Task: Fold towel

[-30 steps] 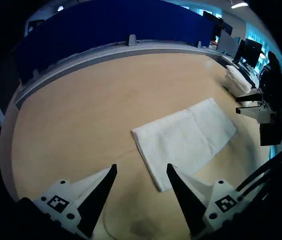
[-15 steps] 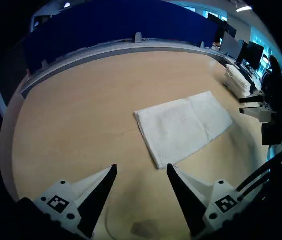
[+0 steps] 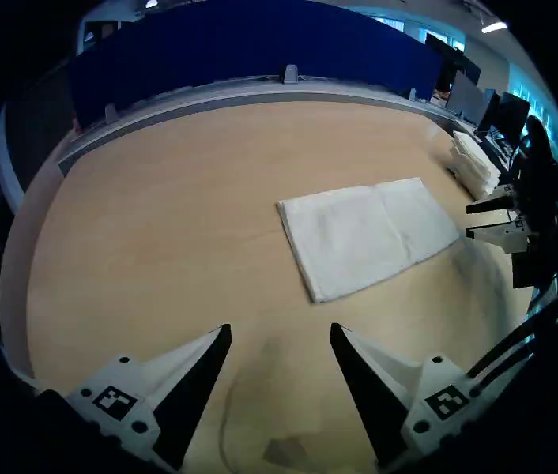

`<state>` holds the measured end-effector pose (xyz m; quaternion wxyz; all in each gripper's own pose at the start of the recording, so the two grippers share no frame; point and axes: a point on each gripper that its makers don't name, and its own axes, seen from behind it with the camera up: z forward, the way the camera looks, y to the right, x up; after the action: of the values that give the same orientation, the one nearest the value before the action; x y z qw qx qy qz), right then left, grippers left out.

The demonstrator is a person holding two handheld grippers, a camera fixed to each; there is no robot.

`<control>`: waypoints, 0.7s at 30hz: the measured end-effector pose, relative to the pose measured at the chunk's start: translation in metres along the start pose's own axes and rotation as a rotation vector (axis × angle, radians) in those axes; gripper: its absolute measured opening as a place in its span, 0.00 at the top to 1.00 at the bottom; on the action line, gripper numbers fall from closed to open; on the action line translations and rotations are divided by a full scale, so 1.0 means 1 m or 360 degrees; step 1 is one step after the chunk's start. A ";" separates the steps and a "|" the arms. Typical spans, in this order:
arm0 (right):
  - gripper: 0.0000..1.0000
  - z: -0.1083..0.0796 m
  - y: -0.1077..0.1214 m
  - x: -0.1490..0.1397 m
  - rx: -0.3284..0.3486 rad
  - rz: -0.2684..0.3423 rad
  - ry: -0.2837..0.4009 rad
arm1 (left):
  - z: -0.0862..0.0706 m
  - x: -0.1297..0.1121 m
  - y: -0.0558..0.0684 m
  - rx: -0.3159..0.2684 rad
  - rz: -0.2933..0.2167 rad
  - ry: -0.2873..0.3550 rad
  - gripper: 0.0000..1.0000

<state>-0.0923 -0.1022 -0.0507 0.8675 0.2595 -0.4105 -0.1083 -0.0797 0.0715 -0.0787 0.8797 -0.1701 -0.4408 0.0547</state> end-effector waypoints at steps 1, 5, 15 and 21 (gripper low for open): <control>0.13 0.001 -0.002 -0.002 0.0012 -0.0019 -0.0011 | -0.002 -0.002 0.000 0.0002 -0.0011 -0.0001 0.08; 0.13 0.004 -0.008 -0.008 0.0055 -0.0080 -0.0046 | -0.010 -0.010 0.000 0.0012 -0.0055 -0.0003 0.08; 0.40 0.013 -0.012 -0.019 0.0113 -0.0047 -0.0091 | -0.021 -0.023 0.000 0.0029 -0.0132 -0.0009 0.08; 0.54 0.015 -0.017 -0.028 0.0129 -0.0089 -0.0118 | -0.026 -0.024 0.002 0.0023 -0.0153 -0.0005 0.08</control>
<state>-0.1214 -0.1104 -0.0705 0.8371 0.3017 -0.4389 -0.1253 -0.0739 0.0612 -0.1119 0.8817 -0.1424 -0.4495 0.0159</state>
